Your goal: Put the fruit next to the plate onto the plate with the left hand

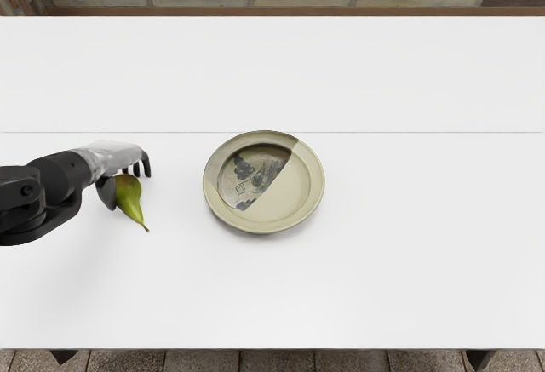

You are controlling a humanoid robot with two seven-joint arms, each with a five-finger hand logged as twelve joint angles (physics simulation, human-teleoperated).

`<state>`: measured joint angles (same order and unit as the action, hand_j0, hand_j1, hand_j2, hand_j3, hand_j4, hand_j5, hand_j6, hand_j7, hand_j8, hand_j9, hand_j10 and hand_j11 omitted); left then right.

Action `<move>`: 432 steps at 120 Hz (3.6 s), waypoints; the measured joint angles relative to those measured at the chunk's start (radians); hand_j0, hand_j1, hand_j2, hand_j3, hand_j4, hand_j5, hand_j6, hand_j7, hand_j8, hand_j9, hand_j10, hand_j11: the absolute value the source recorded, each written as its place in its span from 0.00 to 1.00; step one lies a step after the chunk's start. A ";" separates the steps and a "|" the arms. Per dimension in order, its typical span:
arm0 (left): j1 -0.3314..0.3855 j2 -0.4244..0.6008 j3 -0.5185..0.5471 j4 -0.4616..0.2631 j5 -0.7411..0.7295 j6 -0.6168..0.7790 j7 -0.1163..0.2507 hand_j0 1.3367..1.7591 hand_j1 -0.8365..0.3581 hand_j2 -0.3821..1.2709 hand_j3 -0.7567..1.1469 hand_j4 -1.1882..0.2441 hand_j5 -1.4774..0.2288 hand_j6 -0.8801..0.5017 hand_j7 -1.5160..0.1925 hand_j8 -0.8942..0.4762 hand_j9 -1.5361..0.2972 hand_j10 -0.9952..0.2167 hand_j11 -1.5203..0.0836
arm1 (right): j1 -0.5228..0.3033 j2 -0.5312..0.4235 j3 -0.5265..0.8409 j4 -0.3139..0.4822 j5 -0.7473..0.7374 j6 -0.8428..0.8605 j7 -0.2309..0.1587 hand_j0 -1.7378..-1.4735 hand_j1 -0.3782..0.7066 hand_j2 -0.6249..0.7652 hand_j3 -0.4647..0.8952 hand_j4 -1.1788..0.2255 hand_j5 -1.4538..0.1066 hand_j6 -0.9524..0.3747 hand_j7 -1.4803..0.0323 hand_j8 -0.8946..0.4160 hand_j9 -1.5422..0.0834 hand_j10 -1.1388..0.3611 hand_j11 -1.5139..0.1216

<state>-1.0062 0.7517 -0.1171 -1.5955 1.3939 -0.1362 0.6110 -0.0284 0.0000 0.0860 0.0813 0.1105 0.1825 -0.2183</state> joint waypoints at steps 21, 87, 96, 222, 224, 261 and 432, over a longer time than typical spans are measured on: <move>0.000 0.002 0.000 -0.001 0.000 -0.002 0.000 0.76 0.55 0.29 0.40 0.50 0.50 0.29 0.52 0.31 0.50 0.43 0.56 | 0.000 0.000 0.000 0.000 0.000 0.000 0.000 0.30 0.03 0.45 0.34 0.84 0.93 0.72 0.98 0.68 0.95 0.76 0.93; 0.000 0.002 -0.001 -0.001 -0.007 -0.002 0.000 0.75 0.51 0.32 0.40 0.44 0.44 0.32 0.45 0.27 0.43 0.36 0.49 | 0.000 0.000 0.000 0.000 0.000 0.000 0.000 0.30 0.03 0.45 0.34 0.84 0.93 0.72 0.98 0.68 0.95 0.76 0.93; 0.000 0.015 -0.001 -0.001 -0.010 -0.002 0.000 0.75 0.51 0.34 0.40 0.44 0.43 0.31 0.44 0.25 0.42 0.35 0.47 | 0.001 0.000 0.000 0.000 0.000 0.000 0.000 0.30 0.03 0.45 0.34 0.84 0.93 0.72 0.98 0.68 0.95 0.76 0.93; -0.084 0.054 -0.027 -0.026 -0.057 -0.053 0.000 0.76 0.50 0.55 0.40 0.39 0.31 0.26 0.34 0.19 0.33 0.24 0.37 | 0.001 0.000 -0.001 0.000 0.000 0.000 0.000 0.30 0.03 0.45 0.34 0.84 0.93 0.72 0.98 0.68 0.95 0.76 0.93; -0.084 0.054 -0.029 -0.027 -0.059 -0.055 0.000 0.76 0.50 0.55 0.40 0.39 0.31 0.26 0.34 0.19 0.33 0.24 0.37 | 0.001 0.000 -0.001 0.000 0.000 0.000 0.000 0.30 0.03 0.45 0.34 0.84 0.93 0.72 0.98 0.68 0.95 0.76 0.93; -0.134 0.072 -0.068 -0.036 -0.100 -0.105 0.000 0.76 0.48 0.55 0.40 0.41 0.30 0.27 0.34 0.21 0.32 0.23 0.36 | 0.001 0.000 -0.001 0.000 0.000 0.000 0.000 0.30 0.03 0.45 0.34 0.84 0.93 0.72 0.98 0.68 0.95 0.76 0.93; -0.407 -0.132 -0.082 -0.028 -0.351 -0.199 0.001 0.75 0.39 0.66 0.40 0.46 0.23 0.34 0.28 0.27 0.28 0.19 0.32 | 0.001 0.000 0.000 0.000 0.000 0.000 0.000 0.30 0.03 0.45 0.34 0.84 0.93 0.72 0.98 0.68 0.95 0.76 0.93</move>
<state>-1.4130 0.6199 -0.1994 -1.6236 1.0432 -0.3350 0.6116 -0.0272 0.0000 0.0859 0.0813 0.1105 0.1825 -0.2181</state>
